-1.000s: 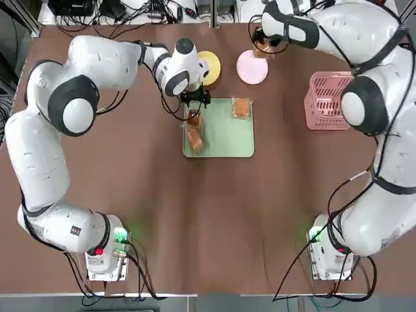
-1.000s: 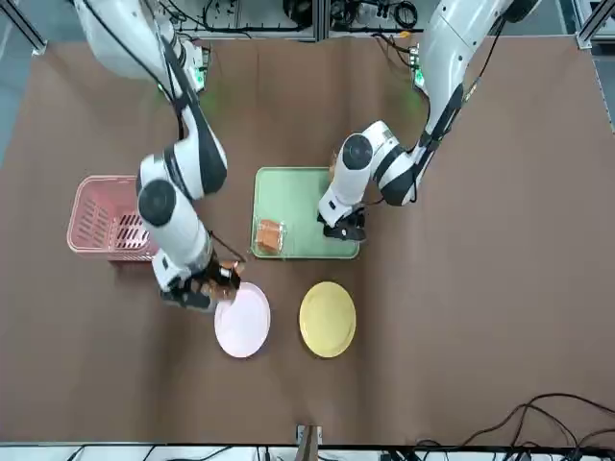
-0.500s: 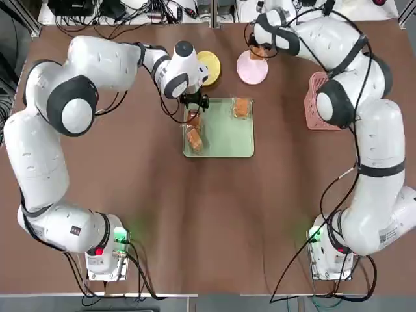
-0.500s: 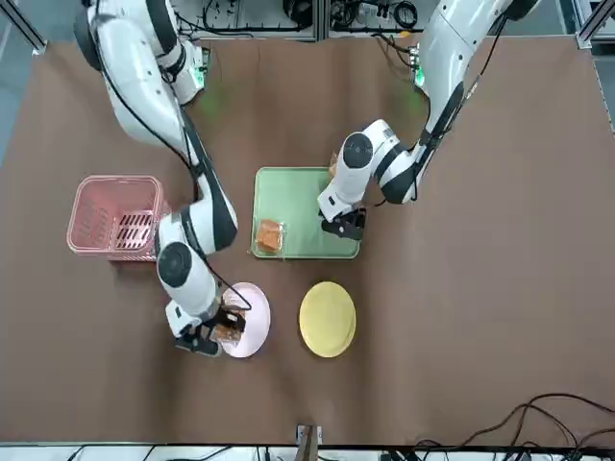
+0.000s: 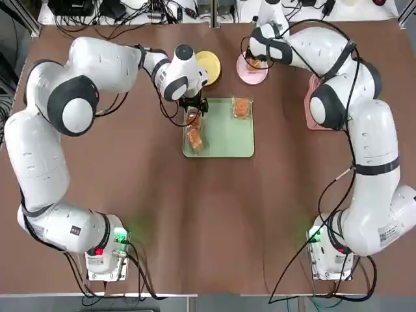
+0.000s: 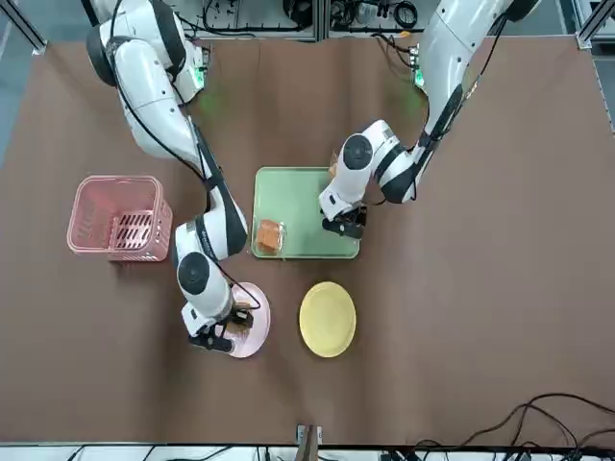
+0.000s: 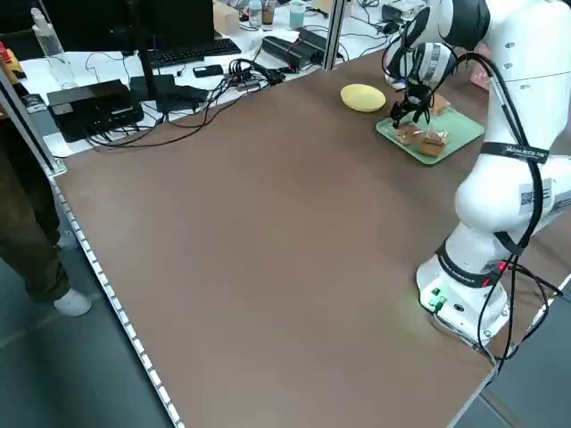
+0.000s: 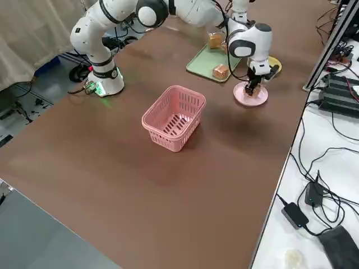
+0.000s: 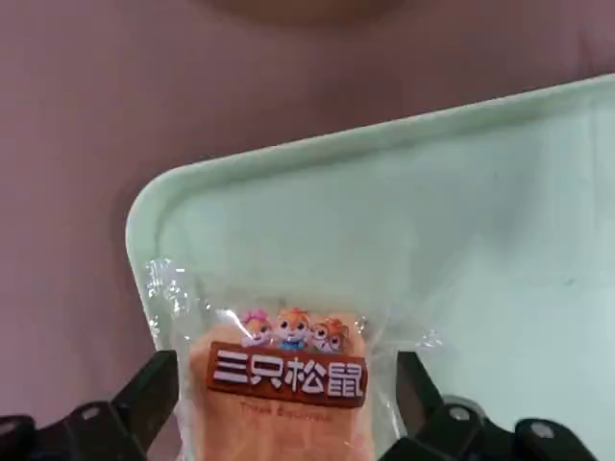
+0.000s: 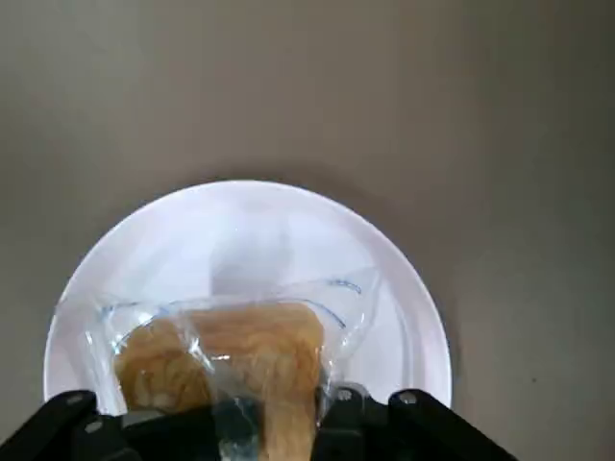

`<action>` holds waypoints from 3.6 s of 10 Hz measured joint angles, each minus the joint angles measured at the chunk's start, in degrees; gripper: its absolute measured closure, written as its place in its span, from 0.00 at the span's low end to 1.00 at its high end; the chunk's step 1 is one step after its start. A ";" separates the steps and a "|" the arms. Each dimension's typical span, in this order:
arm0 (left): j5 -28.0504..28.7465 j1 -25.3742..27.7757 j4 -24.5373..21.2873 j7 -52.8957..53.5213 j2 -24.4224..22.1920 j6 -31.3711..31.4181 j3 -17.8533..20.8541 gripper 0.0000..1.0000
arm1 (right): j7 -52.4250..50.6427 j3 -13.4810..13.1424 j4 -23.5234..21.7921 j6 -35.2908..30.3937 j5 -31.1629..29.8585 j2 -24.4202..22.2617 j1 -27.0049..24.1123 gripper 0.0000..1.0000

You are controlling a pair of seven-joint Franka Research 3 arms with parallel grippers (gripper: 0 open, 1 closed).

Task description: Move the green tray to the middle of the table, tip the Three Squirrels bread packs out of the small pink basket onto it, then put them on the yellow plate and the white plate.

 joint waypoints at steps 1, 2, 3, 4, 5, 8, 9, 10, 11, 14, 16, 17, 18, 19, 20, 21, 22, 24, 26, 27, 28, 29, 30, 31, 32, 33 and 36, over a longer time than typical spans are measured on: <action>0.00 0.00 -0.17 0.00 0.32 0.00 0.01 0.00 | 0.00 -0.05 0.04 0.02 0.00 0.02 0.00 0.81; 0.00 -0.01 -0.22 0.00 0.99 0.03 0.01 0.00 | 0.00 -0.11 0.20 0.02 0.00 0.02 -0.06 0.69; 0.00 -0.02 -0.21 0.00 1.71 0.08 0.01 0.00 | 0.00 -0.16 0.38 0.02 0.00 0.02 -0.09 0.54; 0.00 -0.01 -0.19 0.01 1.99 0.21 0.01 0.00 | 0.00 -0.17 0.62 0.03 0.00 0.00 -0.10 0.39; 0.00 0.02 -0.11 0.01 1.99 0.21 0.01 0.03 | 0.00 -0.16 0.95 0.03 0.00 -0.07 -0.09 0.22; -0.03 1.28 1.48 -0.10 1.77 0.03 0.21 0.34 | 0.00 -0.01 1.02 -0.12 0.02 -0.67 -0.02 0.08; -0.03 2.39 1.89 -0.06 1.74 0.03 0.21 0.42 | 0.00 0.00 0.96 -0.39 0.02 -1.31 -0.04 0.06; -0.04 2.97 2.21 -0.06 1.50 -0.02 0.13 0.48 | 0.00 0.04 0.70 -1.29 0.02 -2.40 -0.10 0.06; -0.04 3.30 2.66 -0.12 1.06 -1.35 0.23 0.48 | 0.00 0.38 -0.24 -2.30 0.06 -3.96 -0.28 0.06; -0.65 4.01 7.11 -0.66 -1.63 -10.43 0.26 0.52 | 0.02 4.93 -11.20 -2.92 0.10 -13.26 -2.77 0.04; -1.30 4.10 10.57 -4.17 -2.04 -11.16 0.36 0.50 | 2.36 9.17 -20.16 -2.99 0.12 -20.06 -3.81 0.02; -1.40 4.08 12.37 -6.67 -1.68 -11.21 0.46 0.50 | 5.65 11.38 -23.49 -2.99 0.08 -22.11 -3.76 0.02; -1.45 4.06 14.41 -9.50 -0.99 -11.22 0.73 0.50 | 8.71 13.33 -25.84 -2.95 -0.07 -23.15 -3.59 0.01; -1.46 4.04 16.82 -12.33 0.20 -11.23 1.29 0.50 | 11.22 14.66 -27.33 -2.82 -1.14 -23.35 -3.38 0.01; -1.48 3.99 19.51 -15.27 1.89 -11.22 2.16 0.50 | 13.96 15.74 -28.42 -2.54 -3.57 -23.34 -3.31 0.01; -1.48 3.99 22.41 -17.93 3.74 -11.22 3.11 0.50 | 17.11 16.87 -29.28 -2.02 -6.75 -23.34 -3.32 0.01; -1.49 3.91 24.95 -20.51 5.28 -11.21 4.03 0.50 | 20.13 18.08 -30.62 0.12 -9.15 -23.32 -3.27 0.01; -1.49 3.27 29.71 -23.66 7.74 -11.21 5.05 0.50 | 22.46 19.81 -33.81 5.71 -10.66 -23.14 -3.15 0.01; -1.50 -1.32 34.02 -25.14 9.62 -11.21 8.86 0.50 | 22.56 20.11 -35.11 6.88 -12.16 -22.59 -3.05 0.01; -1.53 -4.22 35.58 -25.60 10.50 -11.22 11.04 0.50 | 22.57 20.10 -35.71 6.97 -13.16 -22.43 -3.07 0.01; -1.58 -6.10 36.88 -26.28 11.54 -11.22 12.00 0.50 | 22.58 20.11 -36.14 7.55 -13.75 -22.02 -3.07 0.01; -1.83 -6.89 38.25 -27.04 12.73 -11.18 12.11 0.50 | 22.63 20.12 -36.44 8.97 -13.93 -21.32 -3.07 0.01; -2.17 -7.24 39.90 -27.63 14.19 -11.05 12.11 0.50 | 23.00 20.12 -36.62 10.68 -13.99 -20.42 -3.04 0.01; -2.31 -7.47 41.73 -28.23 15.82 -10.48 12.11 0.50 | 23.48 20.15 -36.63 11.75 -14.24 -19.63 -2.99 0.01; -2.36 -7.65 43.53 -28.83 17.46 -9.05 12.11 0.50 | 23.63 20.11 -36.64 11.96 -15.02 -19.29 -2.99 0.01; -2.37 -7.91 45.38 -29.24 19.08 -7.76 12.07 0.50 | 23.80 20.05 -36.66 11.96 -16.16 -19.17 -3.00 0.01; -2.37 -9.30 49.37 -29.64 23.31 -3.05 12.10 0.50 | 24.15 19.97 -36.69 12.16 -17.40 -18.46 -3.01 0.01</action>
